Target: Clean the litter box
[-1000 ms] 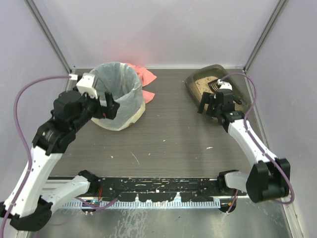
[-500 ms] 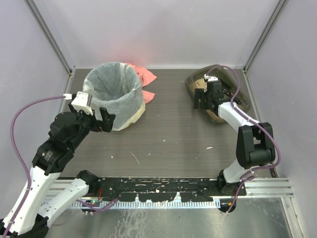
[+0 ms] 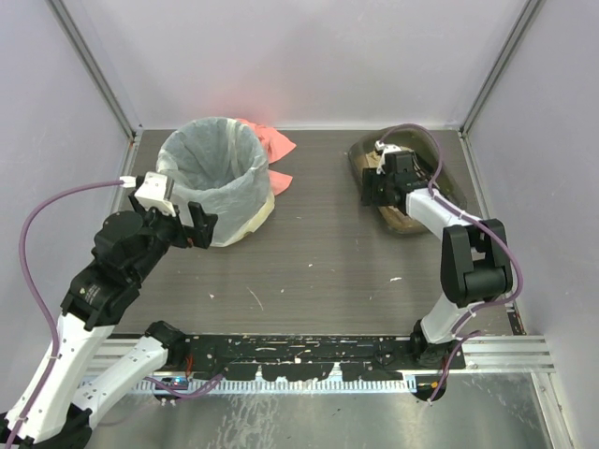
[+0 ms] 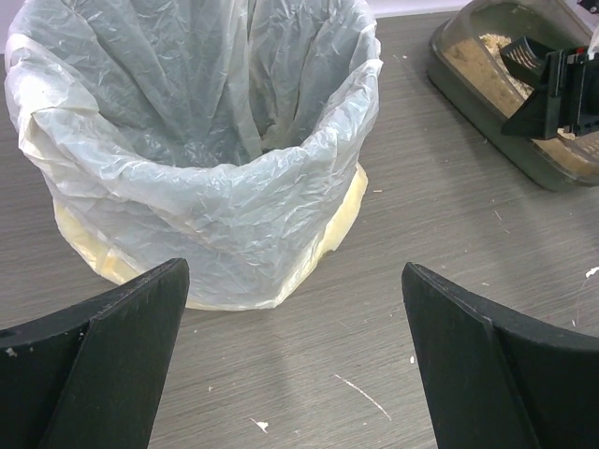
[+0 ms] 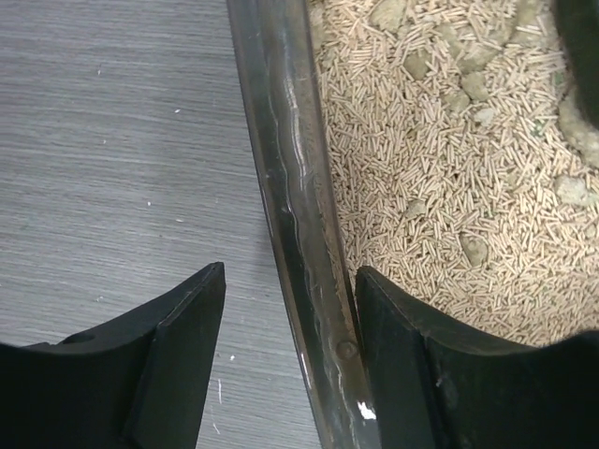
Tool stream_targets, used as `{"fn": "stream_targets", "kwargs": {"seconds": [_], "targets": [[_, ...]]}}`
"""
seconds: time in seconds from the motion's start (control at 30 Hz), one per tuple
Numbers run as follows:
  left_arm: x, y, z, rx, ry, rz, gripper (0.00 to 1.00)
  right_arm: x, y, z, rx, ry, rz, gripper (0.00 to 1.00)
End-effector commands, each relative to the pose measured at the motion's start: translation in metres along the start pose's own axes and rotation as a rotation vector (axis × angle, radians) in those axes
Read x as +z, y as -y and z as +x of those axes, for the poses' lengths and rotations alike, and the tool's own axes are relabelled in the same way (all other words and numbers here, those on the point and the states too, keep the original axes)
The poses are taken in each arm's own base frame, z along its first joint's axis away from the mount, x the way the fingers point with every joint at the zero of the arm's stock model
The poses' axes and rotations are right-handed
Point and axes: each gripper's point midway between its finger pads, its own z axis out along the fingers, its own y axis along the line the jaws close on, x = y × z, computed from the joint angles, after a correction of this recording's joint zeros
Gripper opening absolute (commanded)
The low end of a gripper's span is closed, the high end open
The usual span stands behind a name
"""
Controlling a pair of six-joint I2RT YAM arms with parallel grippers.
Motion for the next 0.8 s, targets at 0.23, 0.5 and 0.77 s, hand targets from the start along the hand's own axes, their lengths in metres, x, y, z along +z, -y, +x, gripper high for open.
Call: {"fn": "stream_targets", "kwargs": {"seconds": [0.23,0.5,0.77], "targets": [[0.003,0.003,-0.018,-0.009,0.062,0.025,0.98,0.018,-0.051,0.004,-0.108,-0.006,-0.095,0.44],[0.004,0.003,-0.017,-0.016,0.059,0.032,0.98,0.017,-0.092,0.014,-0.181,-0.005,-0.119,0.31],[0.006,0.003,-0.015,-0.028,0.050,0.035,0.98,0.005,-0.140,0.033,-0.142,-0.013,-0.169,0.31]]}}
